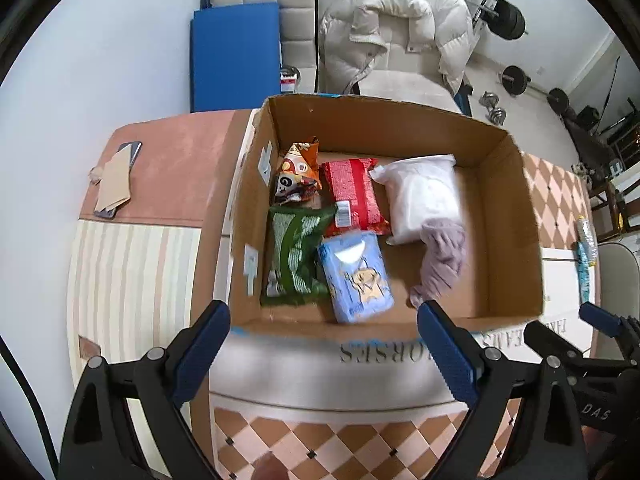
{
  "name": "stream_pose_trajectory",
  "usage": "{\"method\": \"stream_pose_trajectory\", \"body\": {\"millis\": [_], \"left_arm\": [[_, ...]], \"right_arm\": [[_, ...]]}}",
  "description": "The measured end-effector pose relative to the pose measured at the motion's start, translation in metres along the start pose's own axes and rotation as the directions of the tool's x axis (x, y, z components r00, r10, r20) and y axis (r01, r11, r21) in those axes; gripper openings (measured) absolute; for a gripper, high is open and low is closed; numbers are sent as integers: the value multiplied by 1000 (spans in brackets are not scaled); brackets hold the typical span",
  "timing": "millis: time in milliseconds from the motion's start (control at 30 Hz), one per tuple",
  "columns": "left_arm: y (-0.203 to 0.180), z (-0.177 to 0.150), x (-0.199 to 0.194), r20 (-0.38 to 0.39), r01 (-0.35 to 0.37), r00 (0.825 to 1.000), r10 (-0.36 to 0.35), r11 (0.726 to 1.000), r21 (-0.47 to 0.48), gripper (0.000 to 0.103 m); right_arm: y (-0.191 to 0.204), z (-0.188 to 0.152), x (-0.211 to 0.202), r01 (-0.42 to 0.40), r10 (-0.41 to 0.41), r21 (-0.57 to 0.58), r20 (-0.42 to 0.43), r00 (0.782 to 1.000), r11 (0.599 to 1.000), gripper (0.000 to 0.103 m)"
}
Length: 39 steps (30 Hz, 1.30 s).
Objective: Organize soft objects
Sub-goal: 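Place the orange bag and lilac cloth into the box and release, then grasp the blue tube with the left tool while the right tool grasps the scrubber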
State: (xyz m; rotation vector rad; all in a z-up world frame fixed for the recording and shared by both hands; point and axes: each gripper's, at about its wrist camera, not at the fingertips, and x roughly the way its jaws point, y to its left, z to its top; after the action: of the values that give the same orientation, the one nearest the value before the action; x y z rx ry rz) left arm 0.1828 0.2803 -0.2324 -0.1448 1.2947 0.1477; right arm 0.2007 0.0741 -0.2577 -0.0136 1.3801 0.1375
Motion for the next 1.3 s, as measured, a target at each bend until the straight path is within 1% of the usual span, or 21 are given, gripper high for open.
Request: {"method": "stream_pose_trajectory", "body": {"millis": [67, 167, 233, 467, 633, 767, 833, 933, 1000, 1067, 1133, 1200, 1267, 1300], "left_arm": [[-3, -9, -10, 7, 5, 1000, -5, 1000, 5, 96], [-9, -23, -27, 39, -19, 999, 18, 1000, 22, 96], [-10, -30, -41, 58, -22, 998, 21, 1000, 17, 97], [-15, -46, -89, 136, -40, 990, 41, 999, -9, 97], [-22, -46, -109, 166, -52, 985, 54, 998, -20, 97], [-46, -42, -117, 181, -66, 981, 64, 998, 2, 97], [-68, -37, -114, 180, -60, 982, 56, 998, 21, 97], [-114, -25, -100, 150, -18, 989, 8, 998, 64, 97], [-157, -16, -83, 116, 37, 992, -50, 993, 109, 97], [-202, -7, -62, 57, 101, 992, -111, 983, 151, 97], [-253, 1, -36, -15, 176, 984, -176, 967, 184, 97], [-306, 6, -5, -98, 251, 967, -235, 946, 207, 97], [-361, 9, 29, -175, 307, 946, -273, 927, 215, 96], [-382, 10, 44, -205, 318, 939, -275, 923, 216, 92]], "right_arm": [[-2, -7, -16, 0, 0, -12, 30, 1000, 1000, 103], [-4, -22, -40, -11, 13, -24, 68, 998, 1000, 103], [-3, -31, -52, -19, 22, -35, 83, 996, 999, 103], [-4, -55, -94, -83, 90, -62, 132, 987, 995, 103], [-13, -59, -110, -129, 137, -60, 153, 979, 990, 103], [-39, -54, -119, -157, 158, -20, 166, 973, 987, 103], [-65, -49, -123, -163, 158, 18, 172, 972, 986, 103], [-118, -43, -129, -145, 126, 90, 187, 974, 985, 103], [-163, -39, -131, -107, 77, 145, 197, 977, 984, 103], [-204, -35, -129, -65, 29, 189, 189, 981, 980, 103], [-256, -32, -123, -20, -23, 242, 174, 984, 970, 103], [-306, -29, -112, 20, -64, 282, 146, 987, 959, 103], [-358, -25, -96, 6, -44, 327, 109, 993, 945, 103], [-388, -23, -85, -10, -21, 356, 82, 996, 935, 102]]}}
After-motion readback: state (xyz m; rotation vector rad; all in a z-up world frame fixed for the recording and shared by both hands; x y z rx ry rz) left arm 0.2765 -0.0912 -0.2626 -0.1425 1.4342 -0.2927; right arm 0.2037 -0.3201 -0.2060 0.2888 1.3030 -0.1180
